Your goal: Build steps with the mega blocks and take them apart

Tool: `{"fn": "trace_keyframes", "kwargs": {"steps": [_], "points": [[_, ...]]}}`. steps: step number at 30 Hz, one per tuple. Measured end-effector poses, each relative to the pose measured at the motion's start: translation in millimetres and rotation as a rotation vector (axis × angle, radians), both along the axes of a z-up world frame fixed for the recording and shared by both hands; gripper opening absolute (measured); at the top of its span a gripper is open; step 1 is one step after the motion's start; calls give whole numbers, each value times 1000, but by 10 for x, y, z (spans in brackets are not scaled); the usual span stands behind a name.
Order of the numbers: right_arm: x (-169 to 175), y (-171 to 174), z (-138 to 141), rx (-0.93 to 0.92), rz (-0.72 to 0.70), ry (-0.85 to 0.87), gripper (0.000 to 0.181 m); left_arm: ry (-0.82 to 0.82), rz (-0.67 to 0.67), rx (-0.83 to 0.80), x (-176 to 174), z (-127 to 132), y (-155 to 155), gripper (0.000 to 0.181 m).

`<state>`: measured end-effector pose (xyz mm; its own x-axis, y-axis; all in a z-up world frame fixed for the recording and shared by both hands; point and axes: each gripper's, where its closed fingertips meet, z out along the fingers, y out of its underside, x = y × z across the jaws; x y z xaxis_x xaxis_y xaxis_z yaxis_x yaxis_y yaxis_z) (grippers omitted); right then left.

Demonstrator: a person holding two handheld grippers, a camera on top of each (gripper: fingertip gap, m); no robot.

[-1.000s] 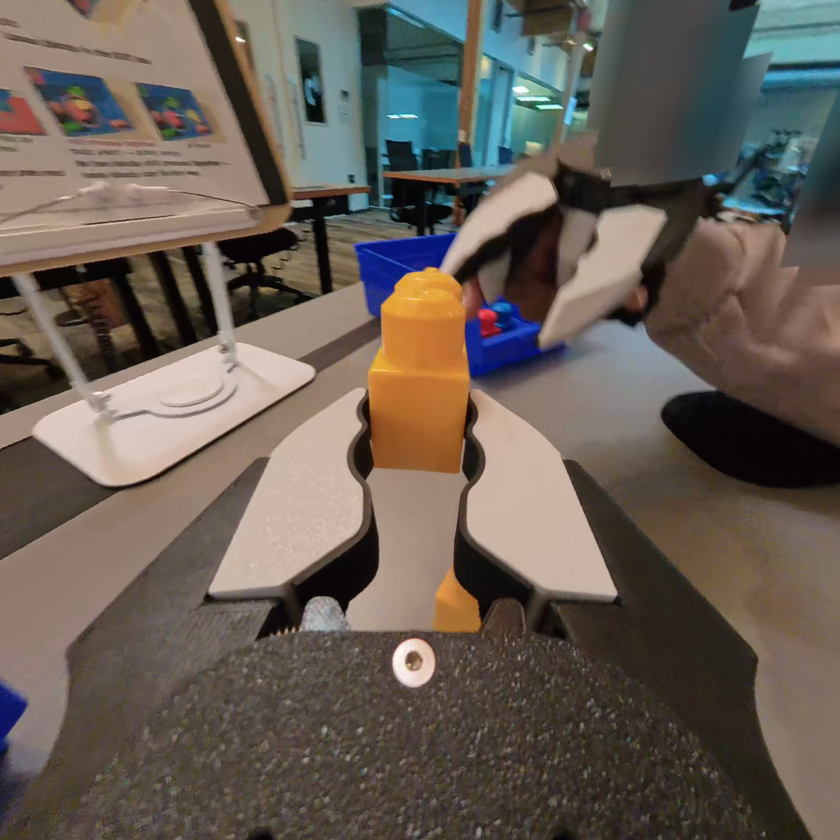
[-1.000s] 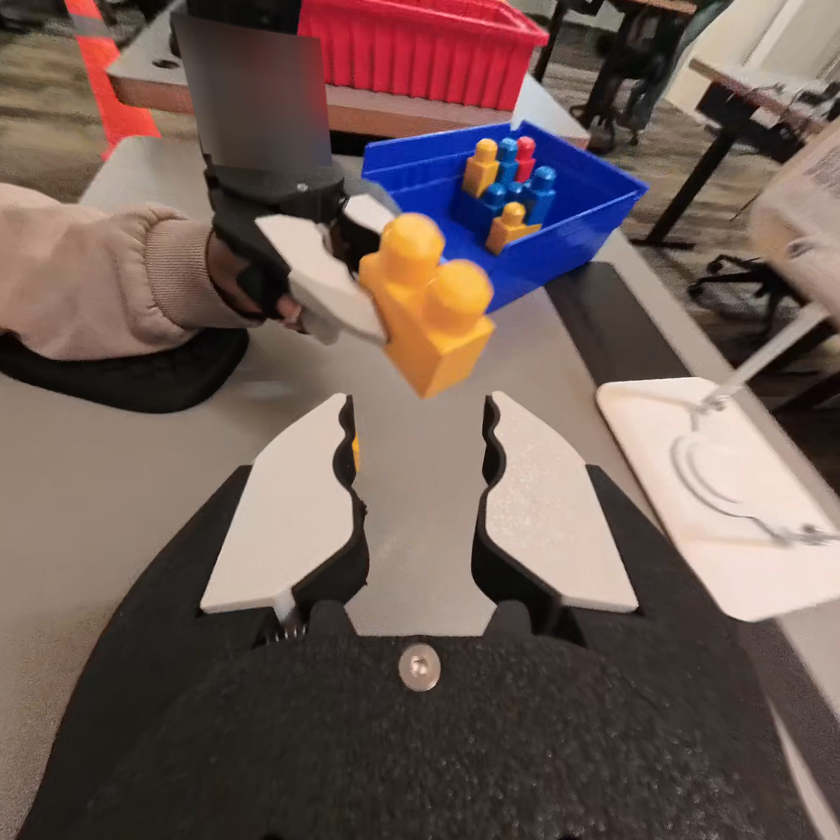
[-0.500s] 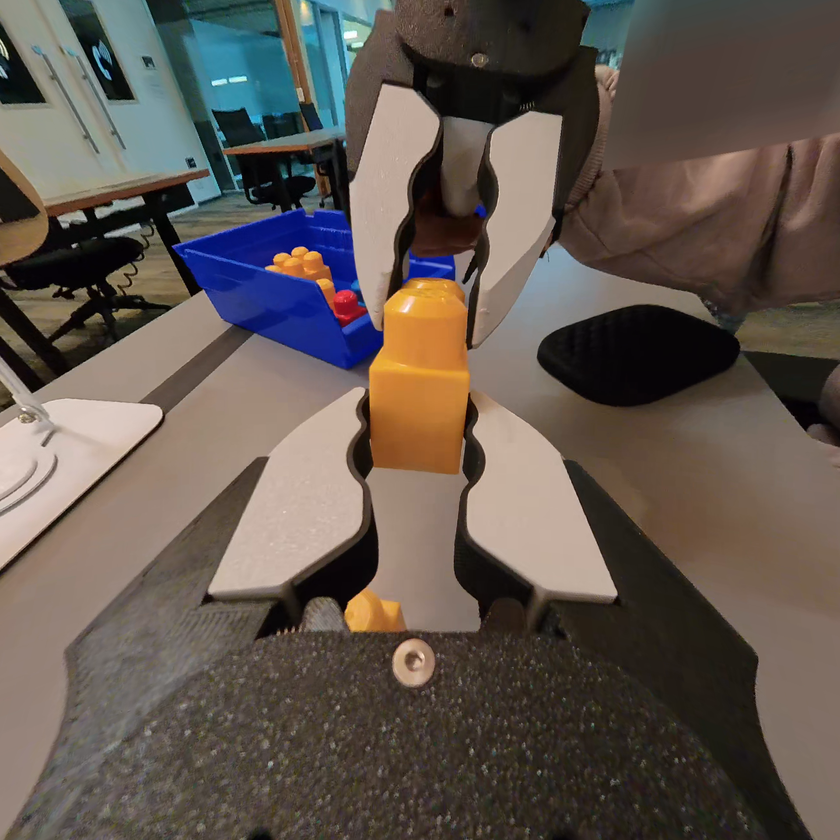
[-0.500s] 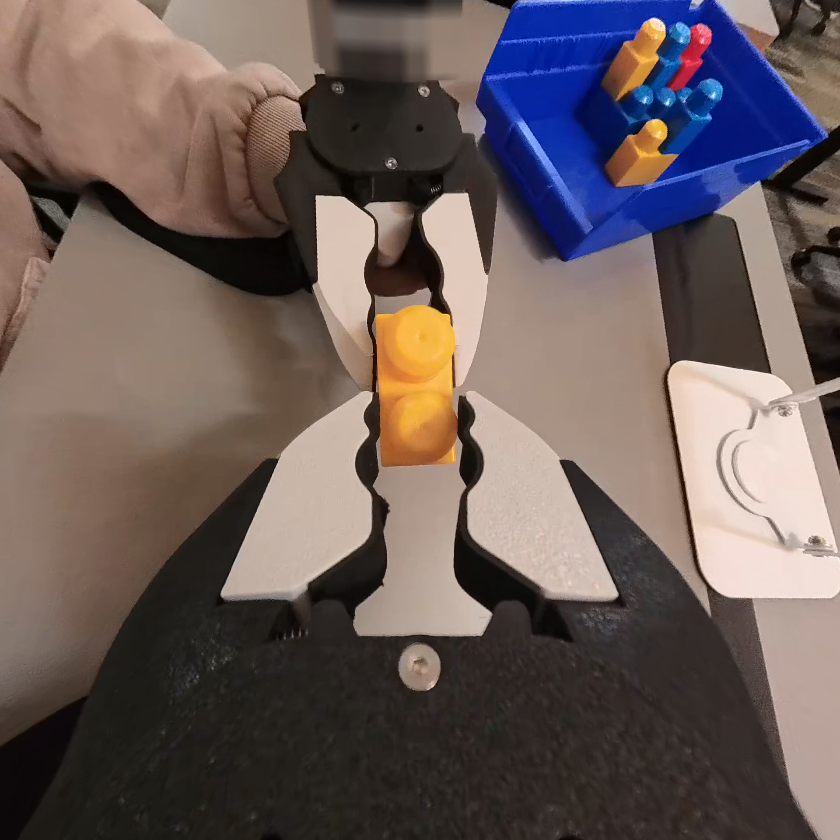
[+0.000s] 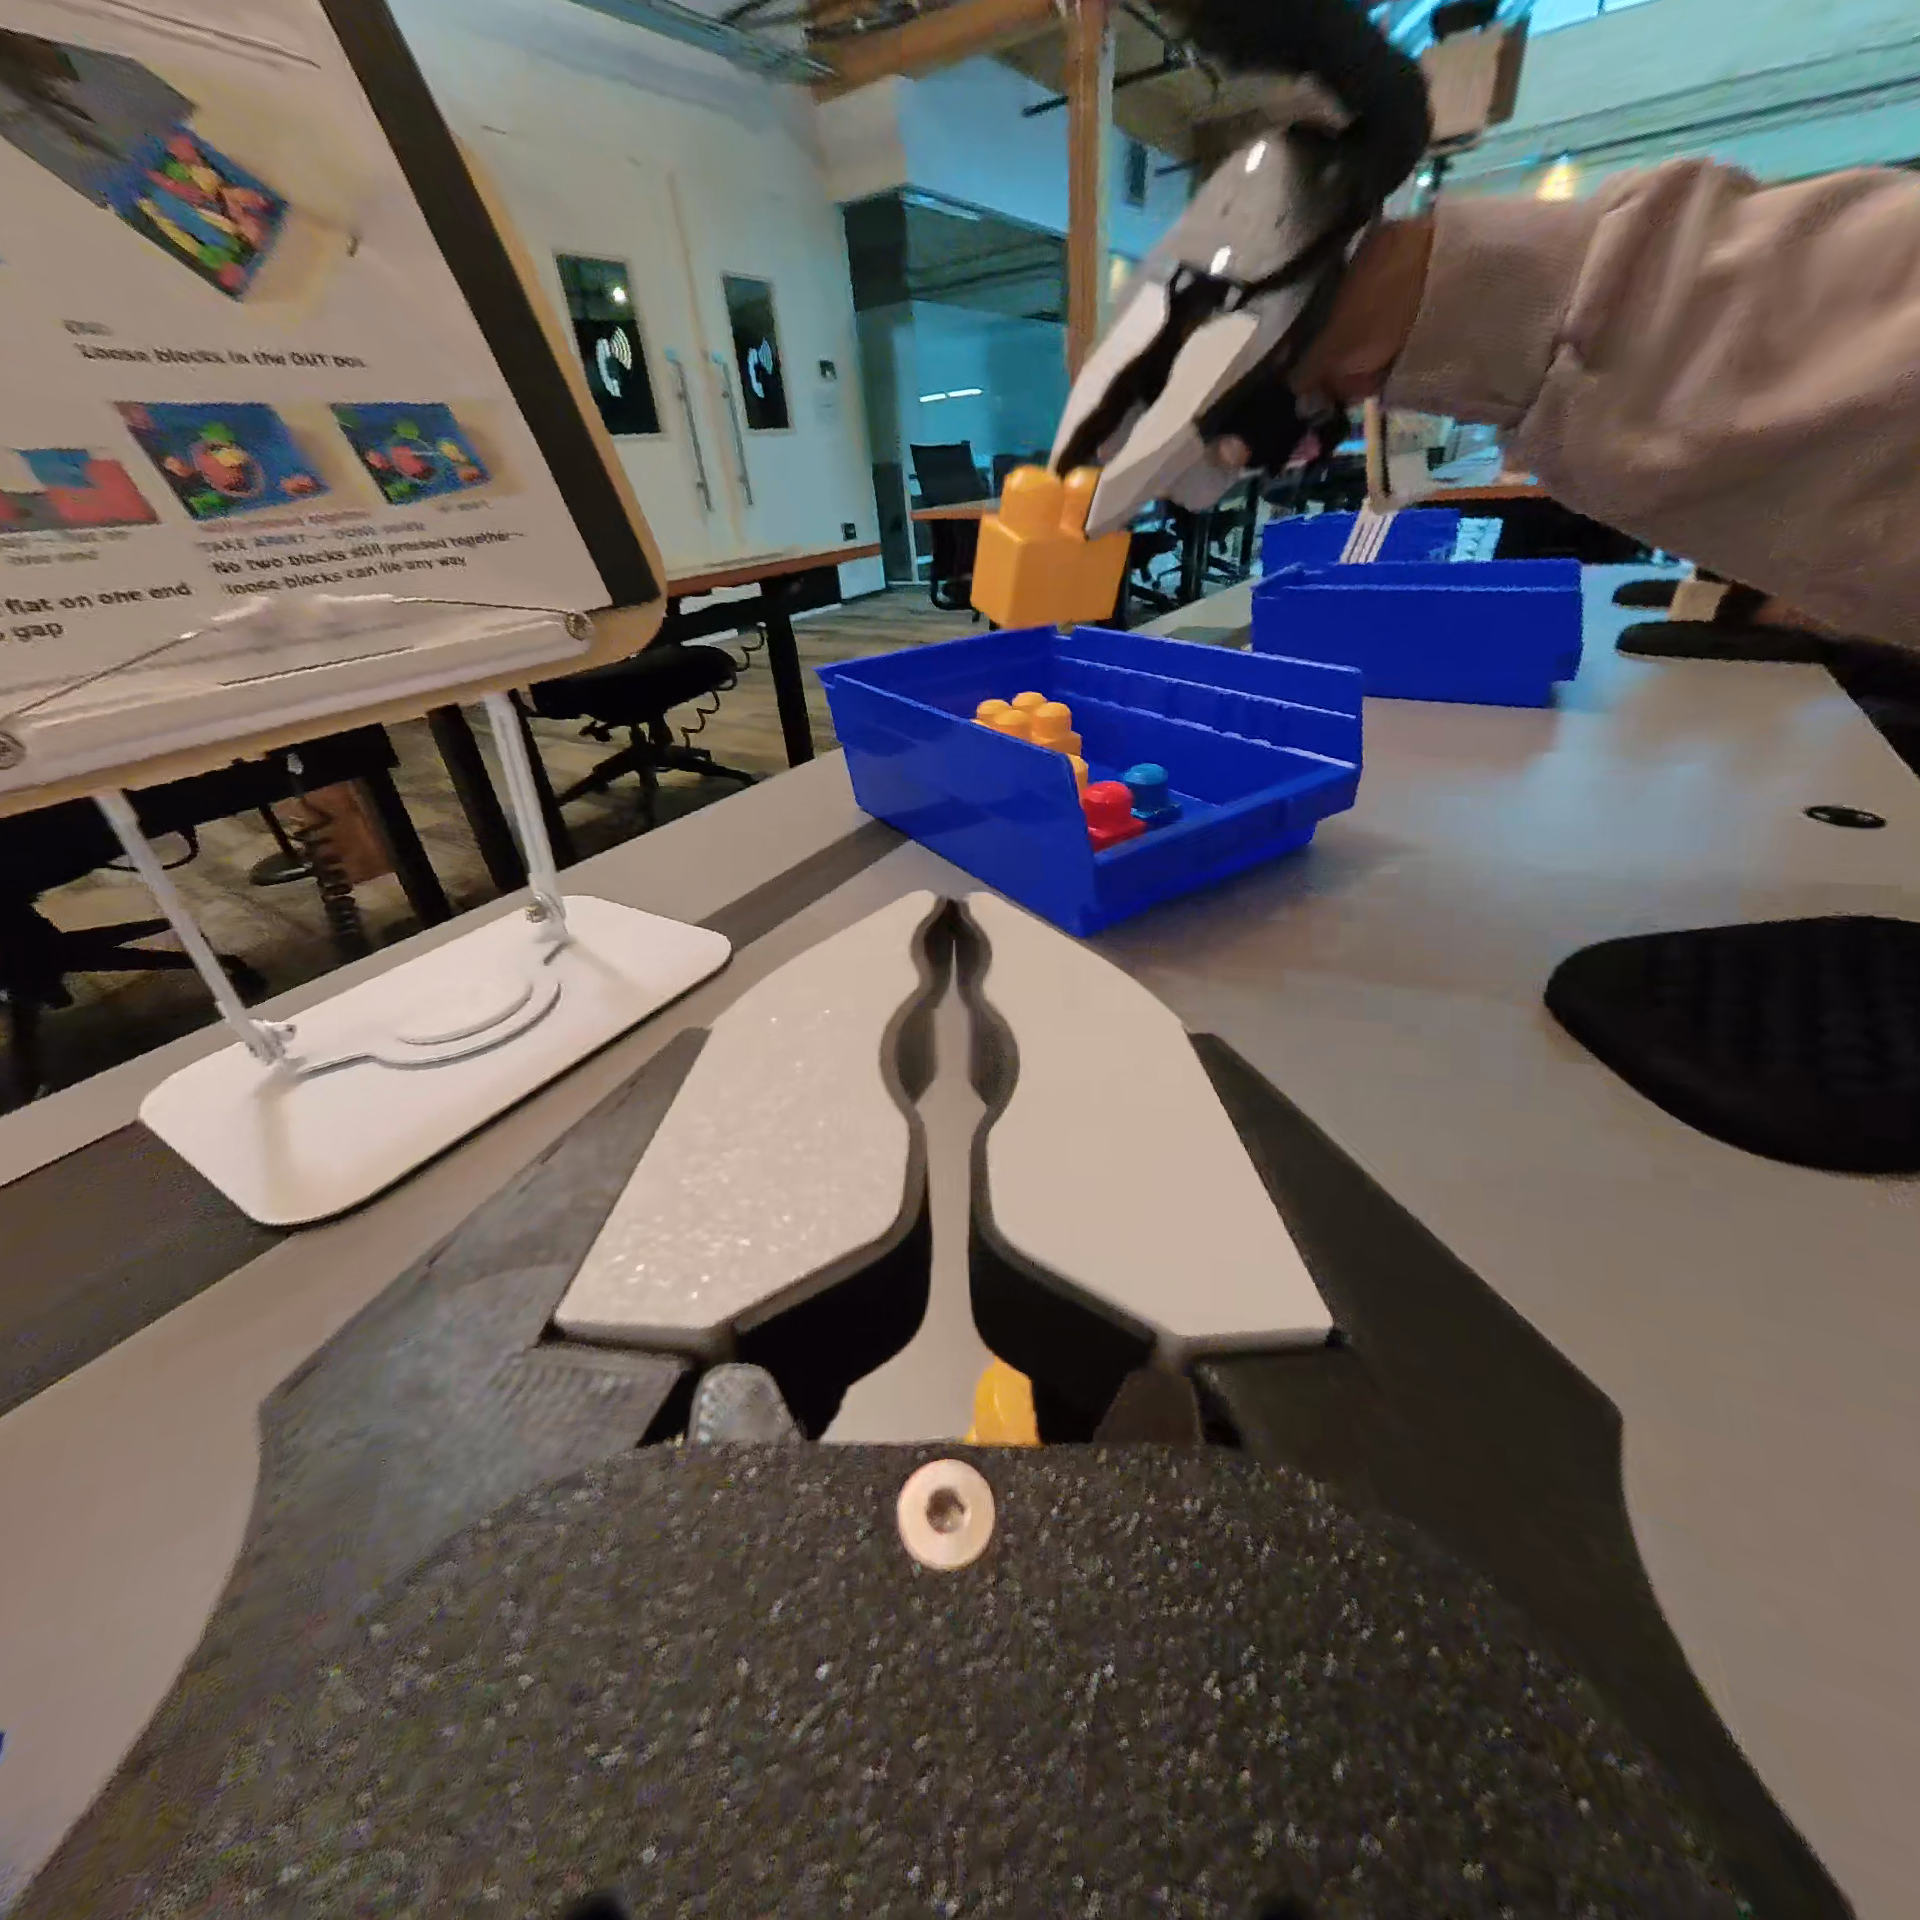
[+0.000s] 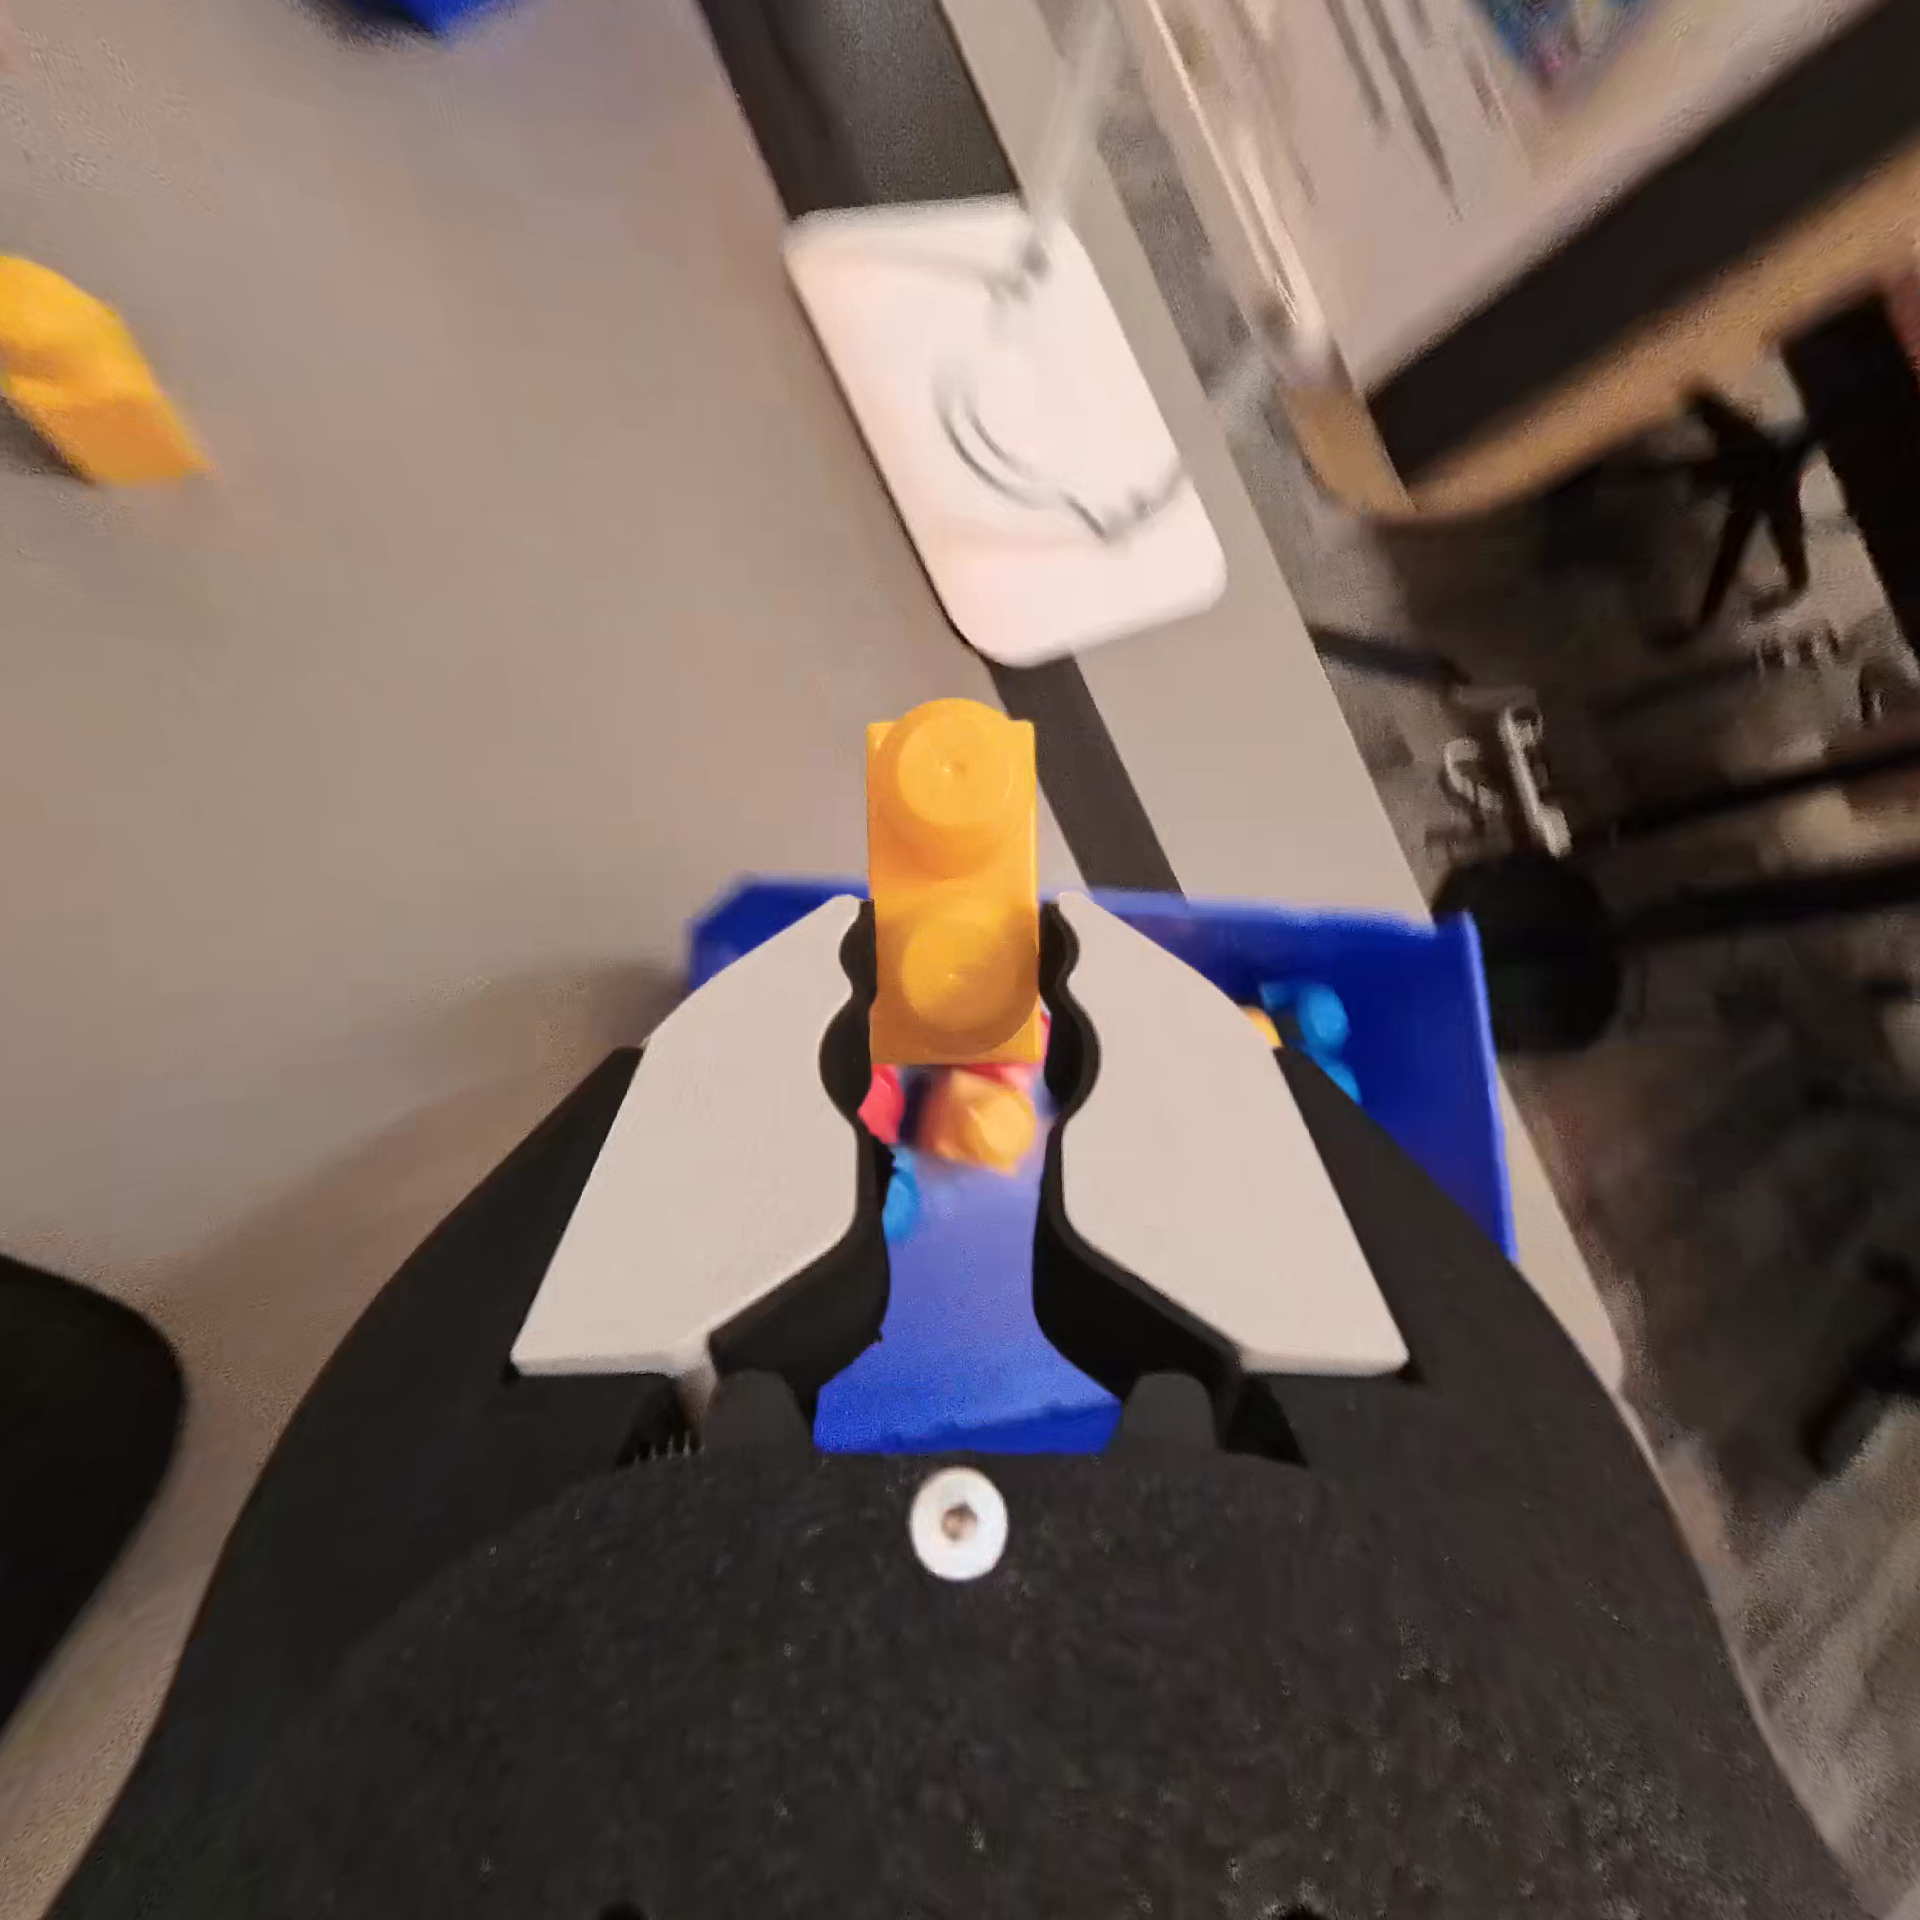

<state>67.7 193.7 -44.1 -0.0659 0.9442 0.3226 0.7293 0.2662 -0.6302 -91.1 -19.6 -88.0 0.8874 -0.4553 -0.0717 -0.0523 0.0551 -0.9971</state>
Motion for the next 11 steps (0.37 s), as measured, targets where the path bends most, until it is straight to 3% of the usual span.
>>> {"fn": "trace_keyframes", "kwargs": {"steps": [5,11], "points": [[572,886,-434,-62,-229,-142,30,-9,15,6,-52,12,2,0],[835,1176,-965,-157,-327,-280,30,0,12,-18,-55,-67,40,0]]}}
